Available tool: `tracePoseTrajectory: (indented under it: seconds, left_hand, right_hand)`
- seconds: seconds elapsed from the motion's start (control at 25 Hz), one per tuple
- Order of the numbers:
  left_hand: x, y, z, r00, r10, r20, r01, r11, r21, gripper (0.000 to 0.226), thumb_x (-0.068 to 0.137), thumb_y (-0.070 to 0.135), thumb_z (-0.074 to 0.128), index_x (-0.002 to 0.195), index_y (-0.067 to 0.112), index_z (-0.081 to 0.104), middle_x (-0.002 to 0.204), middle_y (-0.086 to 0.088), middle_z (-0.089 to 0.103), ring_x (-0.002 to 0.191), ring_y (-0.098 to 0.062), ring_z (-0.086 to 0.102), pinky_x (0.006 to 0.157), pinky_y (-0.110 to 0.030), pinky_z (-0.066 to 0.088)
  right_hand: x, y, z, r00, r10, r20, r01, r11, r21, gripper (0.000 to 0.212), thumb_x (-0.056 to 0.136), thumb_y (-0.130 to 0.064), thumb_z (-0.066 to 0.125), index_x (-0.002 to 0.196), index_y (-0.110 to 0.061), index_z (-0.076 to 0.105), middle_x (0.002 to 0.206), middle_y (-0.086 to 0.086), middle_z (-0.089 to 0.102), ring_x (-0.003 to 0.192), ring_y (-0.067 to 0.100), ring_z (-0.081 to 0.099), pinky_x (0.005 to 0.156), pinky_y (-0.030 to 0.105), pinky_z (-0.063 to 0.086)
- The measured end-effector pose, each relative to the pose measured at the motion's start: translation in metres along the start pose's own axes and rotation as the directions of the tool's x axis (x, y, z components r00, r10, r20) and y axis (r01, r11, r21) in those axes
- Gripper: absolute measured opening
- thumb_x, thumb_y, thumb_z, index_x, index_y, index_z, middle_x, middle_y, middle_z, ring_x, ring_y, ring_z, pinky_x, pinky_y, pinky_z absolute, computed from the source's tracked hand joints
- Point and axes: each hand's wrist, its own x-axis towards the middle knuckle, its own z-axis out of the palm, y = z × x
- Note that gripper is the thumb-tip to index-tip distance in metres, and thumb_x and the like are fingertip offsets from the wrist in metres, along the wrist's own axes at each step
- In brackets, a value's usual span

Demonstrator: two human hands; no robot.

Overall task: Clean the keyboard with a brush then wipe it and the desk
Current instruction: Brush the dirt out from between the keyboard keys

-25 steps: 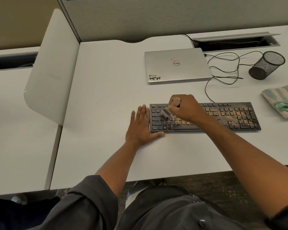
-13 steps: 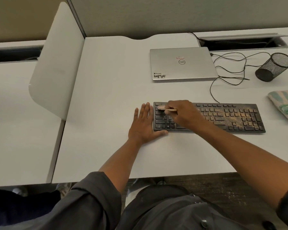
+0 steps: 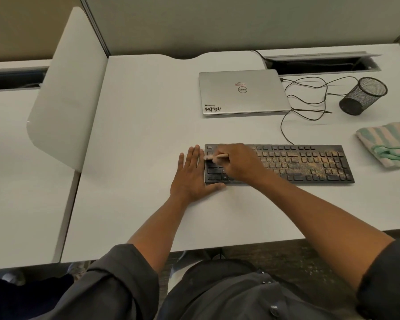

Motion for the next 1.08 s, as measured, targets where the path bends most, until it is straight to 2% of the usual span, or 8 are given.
tracePoseTrajectory:
  seconds: [0.2, 0.4, 0.6, 0.68, 0.76, 0.84, 1.0, 1.08]
  left_hand:
    - [0.000, 0.000, -0.002, 1.000, -0.002, 0.007, 0.002, 1.000, 0.009, 0.133, 0.071, 0.100, 0.013, 0.160, 0.005, -0.007, 0.170, -0.013, -0.011, 0.155, -0.024, -0.017, 0.125, -0.049, -0.011]
    - [-0.001, 0.000, -0.001, 1.000, 0.009, 0.002, -0.009, 1.000, 0.016, 0.130, 0.074, 0.099, 0.017, 0.161, 0.005, -0.007, 0.169, -0.013, -0.012, 0.155, -0.024, -0.018, 0.125, -0.049, -0.010]
    - [-0.001, 0.002, -0.003, 1.000, 0.000, 0.012, 0.000, 1.000, 0.000, 0.132, 0.072, 0.099, 0.024, 0.161, 0.006, -0.007, 0.169, -0.013, -0.012, 0.155, -0.023, -0.018, 0.125, -0.049, -0.011]
    - [-0.001, 0.002, -0.003, 1.000, -0.006, 0.020, 0.006, 1.000, 0.002, 0.131, 0.072, 0.099, 0.022, 0.161, 0.007, -0.008, 0.169, -0.012, -0.013, 0.155, -0.023, -0.019, 0.125, -0.049, -0.010]
    - [-0.001, 0.002, -0.003, 1.000, -0.006, 0.022, 0.006, 1.000, 0.010, 0.130, 0.073, 0.099, 0.021, 0.161, 0.007, -0.007, 0.169, -0.012, -0.013, 0.155, -0.023, -0.019, 0.125, -0.050, -0.009]
    - [0.000, 0.002, -0.003, 1.000, -0.013, 0.022, 0.013, 1.000, 0.004, 0.130, 0.074, 0.098, 0.024, 0.161, 0.007, -0.007, 0.170, -0.011, -0.012, 0.155, -0.022, -0.019, 0.125, -0.050, -0.009]
    - [0.000, 0.003, -0.004, 1.000, -0.009, 0.029, 0.009, 1.000, -0.004, 0.132, 0.073, 0.099, 0.025, 0.161, 0.006, -0.006, 0.170, -0.012, -0.011, 0.155, -0.022, -0.018, 0.125, -0.049, -0.009]
    - [-0.001, 0.003, -0.005, 1.000, -0.013, 0.029, 0.013, 1.000, -0.011, 0.132, 0.072, 0.099, 0.024, 0.161, 0.006, -0.006, 0.170, -0.012, -0.011, 0.155, -0.022, -0.018, 0.125, -0.049, -0.010]
  right_hand:
    - [-0.013, 0.005, -0.002, 1.000, 0.018, 0.002, -0.018, 0.997, 0.071, 0.026, 0.084, -0.042, 0.057, 0.076, -0.020, 0.066, 0.071, -0.007, 0.069, 0.067, 0.016, 0.063, 0.061, 0.037, 0.052]
    - [-0.036, -0.011, 0.009, 0.991, 0.108, -0.080, -0.093, 0.979, 0.180, 0.024, 0.088, -0.031, 0.058, 0.072, -0.013, 0.056, 0.063, 0.000, 0.060, 0.060, 0.022, 0.055, 0.056, 0.036, 0.043]
    - [-0.049, 0.002, 0.001, 0.910, 0.322, -0.261, -0.266, 0.936, 0.230, 0.015, 0.089, -0.020, 0.057, 0.074, -0.016, 0.058, 0.058, 0.002, 0.061, 0.054, 0.022, 0.057, 0.049, 0.029, 0.039]
    - [-0.047, -0.004, 0.000, 0.886, 0.404, -0.226, -0.294, 0.868, 0.400, 0.011, 0.090, -0.014, 0.060, 0.082, -0.015, 0.066, 0.062, 0.003, 0.068, 0.055, 0.020, 0.063, 0.049, 0.028, 0.047]
    - [-0.048, -0.008, 0.001, 0.871, 0.479, -0.111, -0.341, 0.752, 0.564, 0.013, 0.090, -0.007, 0.059, 0.087, -0.014, 0.070, 0.065, 0.005, 0.071, 0.054, 0.016, 0.066, 0.048, 0.027, 0.051]
    - [-0.053, -0.004, -0.001, 0.853, 0.514, -0.090, -0.388, 0.740, 0.549, 0.016, 0.088, -0.005, 0.059, 0.085, -0.015, 0.071, 0.066, 0.004, 0.071, 0.055, 0.016, 0.066, 0.049, 0.030, 0.053]
    - [-0.056, 0.010, -0.016, 0.821, 0.501, -0.273, -0.408, 0.850, 0.334, 0.014, 0.085, -0.010, 0.060, 0.081, -0.018, 0.071, 0.070, -0.001, 0.071, 0.063, 0.017, 0.066, 0.057, 0.032, 0.054]
    - [-0.055, 0.008, -0.018, 0.824, 0.531, -0.196, -0.407, 0.796, 0.448, 0.016, 0.087, -0.010, 0.059, 0.085, -0.019, 0.071, 0.070, 0.002, 0.072, 0.061, 0.019, 0.068, 0.055, 0.034, 0.057]
